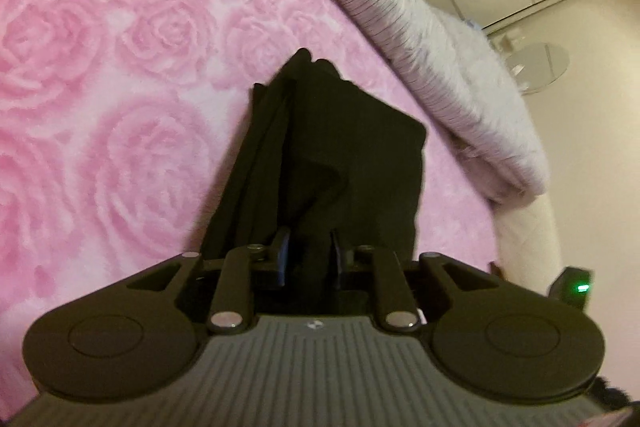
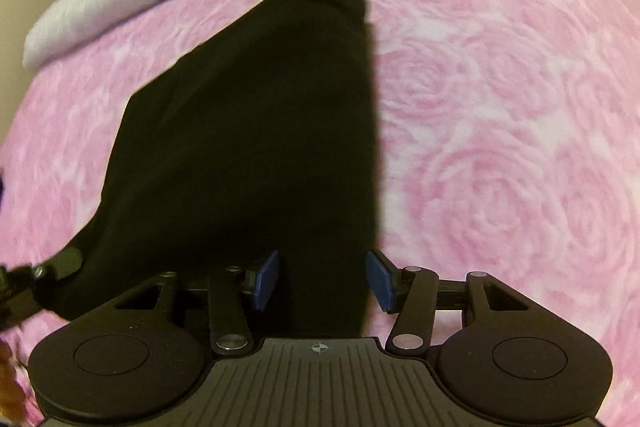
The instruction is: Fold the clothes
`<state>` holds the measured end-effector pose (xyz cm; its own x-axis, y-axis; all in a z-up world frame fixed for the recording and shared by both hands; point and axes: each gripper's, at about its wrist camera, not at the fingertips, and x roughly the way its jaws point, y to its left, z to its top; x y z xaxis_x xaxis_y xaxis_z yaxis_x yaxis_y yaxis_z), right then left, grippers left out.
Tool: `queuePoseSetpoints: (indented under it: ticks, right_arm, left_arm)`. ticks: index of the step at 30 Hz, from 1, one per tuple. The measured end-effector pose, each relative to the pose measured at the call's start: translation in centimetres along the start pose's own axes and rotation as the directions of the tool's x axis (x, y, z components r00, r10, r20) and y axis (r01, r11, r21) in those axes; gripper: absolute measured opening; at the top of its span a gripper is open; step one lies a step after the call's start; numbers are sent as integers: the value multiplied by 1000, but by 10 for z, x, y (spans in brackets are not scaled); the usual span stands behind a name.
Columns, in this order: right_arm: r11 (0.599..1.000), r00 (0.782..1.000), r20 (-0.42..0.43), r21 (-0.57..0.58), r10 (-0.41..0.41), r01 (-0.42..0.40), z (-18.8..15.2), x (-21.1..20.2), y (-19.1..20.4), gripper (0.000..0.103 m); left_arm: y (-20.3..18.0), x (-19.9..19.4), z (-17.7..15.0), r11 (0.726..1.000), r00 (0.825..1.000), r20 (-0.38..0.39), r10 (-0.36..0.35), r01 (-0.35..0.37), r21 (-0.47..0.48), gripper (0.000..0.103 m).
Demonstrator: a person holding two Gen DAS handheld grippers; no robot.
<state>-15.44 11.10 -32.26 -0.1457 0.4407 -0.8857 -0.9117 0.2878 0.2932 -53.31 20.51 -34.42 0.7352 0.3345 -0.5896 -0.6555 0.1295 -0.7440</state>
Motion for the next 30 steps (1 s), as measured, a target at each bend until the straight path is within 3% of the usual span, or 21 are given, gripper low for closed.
queuePoseSetpoints:
  ticks: [3, 6, 12, 15, 18, 19, 21, 25, 28, 30]
  right_arm:
    - [994, 1000, 16, 104, 16, -18, 4, -5, -14, 53]
    - [989, 1000, -20, 148, 17, -14, 0, 2, -20, 53]
    - [970, 999, -9, 240, 42, -39, -2, 5, -26, 53]
    - [959, 999, -1, 280, 42, -40, -2, 5, -29, 53]
    - [946, 999, 8, 321, 41, -41, -1, 6, -31, 53]
    - [942, 999, 11, 334, 41, -42, -1, 6, -32, 53]
    - [932, 999, 16, 360, 40, -43, -1, 6, -34, 53]
    - [911, 999, 27, 409, 40, -47, 0, 6, -37, 52]
    - [925, 994, 25, 364, 105, -107, 2, 5, -25, 52]
    - [949, 995, 10, 299, 101, -100, 3, 7, -12, 52]
  left_arm:
    - [5, -5, 7, 999, 999, -35, -25, 24, -31, 17]
    - [20, -8, 11, 985, 994, -65, -90, 79, -151, 35]
    - [41, 29, 31, 934, 970, -100, -223, 183, -307, 39]
    - [41, 46, 45, 936, 966, -121, -229, 184, -300, 42]
    - [30, 65, 53, 967, 964, -187, -188, 148, -207, 37]
    - [24, 69, 53, 975, 961, -203, -188, 157, -158, 18]
    - [7, 67, 52, 988, 964, -216, -153, 156, -6, 5]
    - [-13, 36, 53, 983, 983, -131, -129, 144, 111, 2]
    - [-7, 31, 40, 985, 989, -133, -58, 79, 155, 2]
    - [-3, 27, 32, 982, 991, -134, -10, 34, 184, 3]
